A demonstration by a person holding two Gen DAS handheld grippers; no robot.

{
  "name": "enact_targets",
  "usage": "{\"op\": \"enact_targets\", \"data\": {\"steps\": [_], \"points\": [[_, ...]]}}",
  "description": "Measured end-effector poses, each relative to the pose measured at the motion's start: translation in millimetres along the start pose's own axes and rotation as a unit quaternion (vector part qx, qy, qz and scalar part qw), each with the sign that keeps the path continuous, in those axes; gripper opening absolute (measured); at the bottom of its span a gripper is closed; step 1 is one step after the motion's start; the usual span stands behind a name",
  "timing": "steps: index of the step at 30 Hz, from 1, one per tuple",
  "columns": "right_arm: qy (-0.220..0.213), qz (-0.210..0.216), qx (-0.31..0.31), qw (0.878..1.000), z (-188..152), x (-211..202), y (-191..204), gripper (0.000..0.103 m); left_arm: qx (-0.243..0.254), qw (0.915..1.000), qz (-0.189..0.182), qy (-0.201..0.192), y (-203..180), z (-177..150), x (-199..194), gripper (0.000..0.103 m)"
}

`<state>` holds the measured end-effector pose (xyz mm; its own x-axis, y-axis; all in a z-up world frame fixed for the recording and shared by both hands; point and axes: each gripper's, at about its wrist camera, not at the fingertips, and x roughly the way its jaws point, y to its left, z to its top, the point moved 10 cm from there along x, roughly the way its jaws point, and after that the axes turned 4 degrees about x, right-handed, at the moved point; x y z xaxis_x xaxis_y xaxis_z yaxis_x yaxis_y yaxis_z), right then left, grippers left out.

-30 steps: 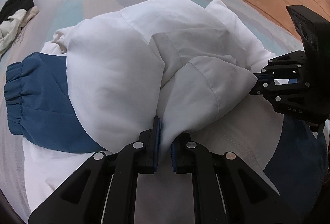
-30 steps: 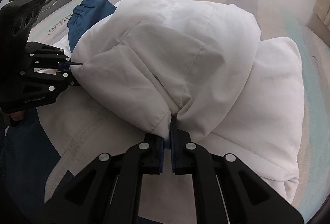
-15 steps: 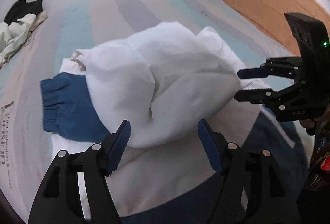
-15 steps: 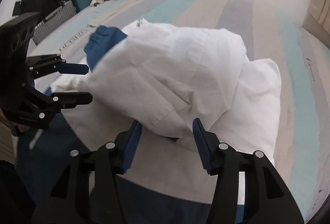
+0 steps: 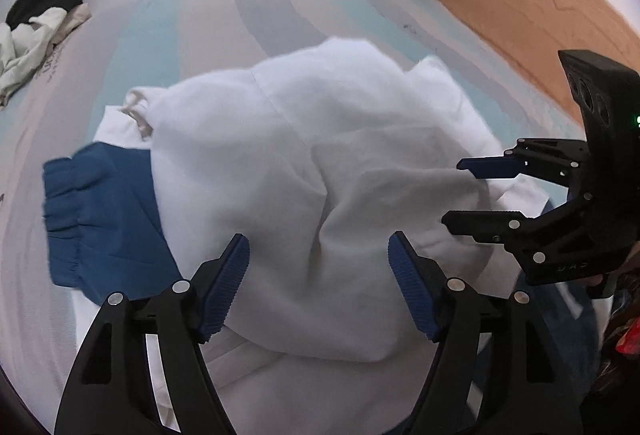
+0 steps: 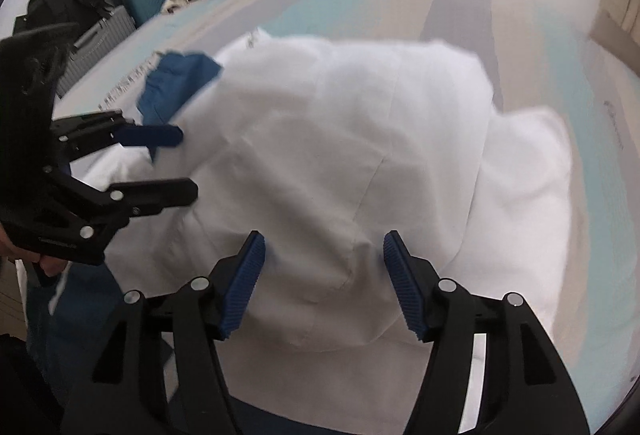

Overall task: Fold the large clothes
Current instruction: 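Open both grippers and release the hood onto the jacket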

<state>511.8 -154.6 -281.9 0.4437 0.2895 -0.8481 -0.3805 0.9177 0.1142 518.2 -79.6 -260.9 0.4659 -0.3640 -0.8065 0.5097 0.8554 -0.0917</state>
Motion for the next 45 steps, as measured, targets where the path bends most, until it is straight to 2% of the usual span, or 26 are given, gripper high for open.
{"op": "enact_targets", "data": {"steps": [8, 13, 20, 25, 32, 39, 45], "points": [[0.021, -0.005, 0.001, 1.000, -19, 28, -5, 0.061, -0.007, 0.9996, 0.004, 0.027, 4, -24, 25, 0.071], [0.024, -0.009, 0.000, 1.000, -21, 37, -6, 0.063, -0.016, 0.9993, 0.005, 0.034, 4, -27, 35, 0.076], [0.023, -0.031, -0.004, 0.999, -18, 42, -7, 0.076, -0.008, 0.9991, 0.009, 0.041, 1, -32, 38, 0.083], [0.023, -0.037, 0.000, 0.999, -15, 40, -8, 0.077, -0.017, 0.9990, 0.006, 0.040, 1, -29, 36, 0.083], [0.005, -0.037, 0.014, 0.999, -6, 27, -7, 0.079, -0.002, 0.9992, 0.032, 0.023, -3, -17, 23, 0.083], [-0.030, -0.036, 0.023, 0.999, 2, 0, -5, 0.079, -0.015, 0.9983, 0.054, 0.016, -6, -12, 5, 0.083], [-0.030, -0.024, 0.037, 0.999, -12, -23, -12, 0.079, -0.048, 0.9949, 0.088, 0.007, -7, -25, -33, 0.083]]}}
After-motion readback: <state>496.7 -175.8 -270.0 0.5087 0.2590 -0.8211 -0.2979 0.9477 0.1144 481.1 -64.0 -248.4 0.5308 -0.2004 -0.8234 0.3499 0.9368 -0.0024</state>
